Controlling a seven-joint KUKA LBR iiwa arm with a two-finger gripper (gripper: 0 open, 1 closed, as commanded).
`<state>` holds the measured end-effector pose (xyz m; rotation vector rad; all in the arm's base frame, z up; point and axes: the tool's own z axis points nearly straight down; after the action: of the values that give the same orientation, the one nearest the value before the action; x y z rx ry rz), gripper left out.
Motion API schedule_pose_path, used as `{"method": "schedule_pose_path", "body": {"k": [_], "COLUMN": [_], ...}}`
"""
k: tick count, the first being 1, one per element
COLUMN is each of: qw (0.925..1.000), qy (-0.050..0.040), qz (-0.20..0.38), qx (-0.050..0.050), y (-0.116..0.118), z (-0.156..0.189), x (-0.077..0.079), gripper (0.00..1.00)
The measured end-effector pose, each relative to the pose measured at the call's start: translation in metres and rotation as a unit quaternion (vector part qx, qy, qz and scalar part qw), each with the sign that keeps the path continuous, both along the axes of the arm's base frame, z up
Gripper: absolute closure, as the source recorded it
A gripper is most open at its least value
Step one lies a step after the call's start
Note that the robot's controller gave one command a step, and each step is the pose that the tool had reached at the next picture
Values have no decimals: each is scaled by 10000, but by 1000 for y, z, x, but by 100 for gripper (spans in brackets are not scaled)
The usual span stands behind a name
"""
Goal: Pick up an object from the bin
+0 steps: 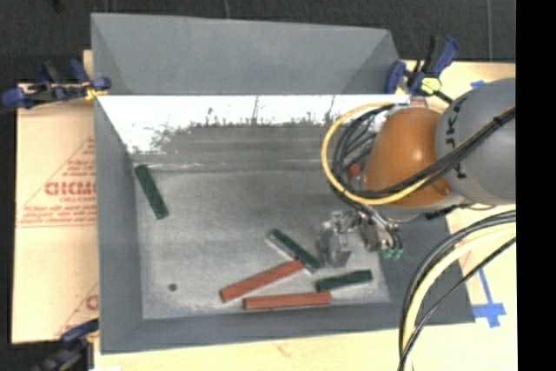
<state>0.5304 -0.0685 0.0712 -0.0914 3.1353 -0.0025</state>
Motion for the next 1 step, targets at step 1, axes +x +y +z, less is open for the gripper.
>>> {"method": "schedule_pose_path", "body": {"k": [1], "qw": [10000], "qy": [-2], "qz": [8], "qx": [-3], "y": [0], "z": [0], "x": [0], "gripper": [0]}}
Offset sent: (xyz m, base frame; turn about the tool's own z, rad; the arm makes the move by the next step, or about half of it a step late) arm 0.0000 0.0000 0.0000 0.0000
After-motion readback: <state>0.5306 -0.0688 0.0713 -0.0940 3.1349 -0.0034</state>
